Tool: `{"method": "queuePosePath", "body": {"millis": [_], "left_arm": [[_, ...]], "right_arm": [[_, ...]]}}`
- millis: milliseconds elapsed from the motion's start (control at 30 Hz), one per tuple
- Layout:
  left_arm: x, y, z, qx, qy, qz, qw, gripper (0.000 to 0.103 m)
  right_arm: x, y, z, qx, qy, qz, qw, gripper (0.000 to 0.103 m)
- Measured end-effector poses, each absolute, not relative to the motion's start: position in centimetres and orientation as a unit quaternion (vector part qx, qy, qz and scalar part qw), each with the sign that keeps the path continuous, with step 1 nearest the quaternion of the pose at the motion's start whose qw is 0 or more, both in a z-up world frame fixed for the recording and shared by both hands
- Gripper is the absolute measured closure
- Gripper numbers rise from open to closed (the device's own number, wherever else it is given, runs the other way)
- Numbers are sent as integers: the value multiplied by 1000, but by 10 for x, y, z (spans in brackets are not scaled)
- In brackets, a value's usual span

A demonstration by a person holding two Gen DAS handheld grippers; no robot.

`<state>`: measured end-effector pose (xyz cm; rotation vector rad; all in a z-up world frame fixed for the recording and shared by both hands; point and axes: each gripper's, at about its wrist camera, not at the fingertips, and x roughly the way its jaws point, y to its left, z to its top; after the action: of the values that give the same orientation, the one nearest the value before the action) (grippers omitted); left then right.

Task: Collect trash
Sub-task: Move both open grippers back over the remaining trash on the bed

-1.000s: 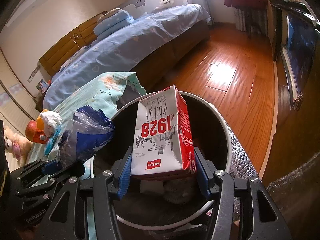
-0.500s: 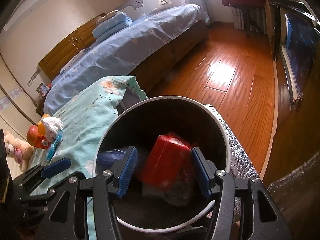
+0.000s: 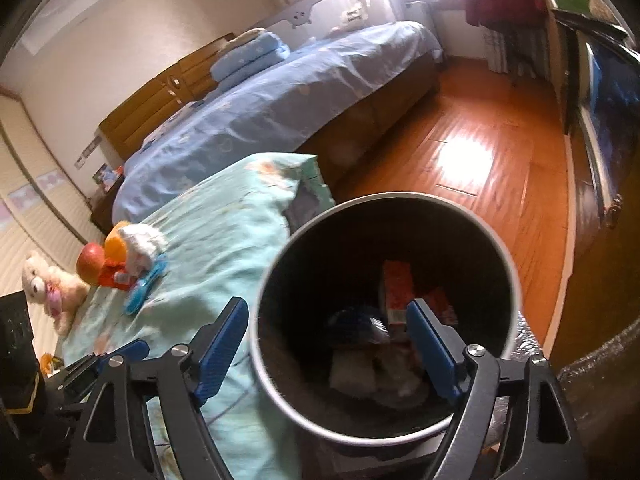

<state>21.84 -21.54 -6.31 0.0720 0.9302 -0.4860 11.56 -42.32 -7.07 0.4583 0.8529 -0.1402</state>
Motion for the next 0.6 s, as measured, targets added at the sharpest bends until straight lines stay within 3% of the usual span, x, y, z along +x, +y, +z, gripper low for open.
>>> {"method": "queuePosePath", "body": {"millis": [600], "left_arm": [[205, -99, -54, -38, 436, -133, 889, 37]], "right_arm": [[149, -321, -71, 170, 406, 28, 897, 20]]}}
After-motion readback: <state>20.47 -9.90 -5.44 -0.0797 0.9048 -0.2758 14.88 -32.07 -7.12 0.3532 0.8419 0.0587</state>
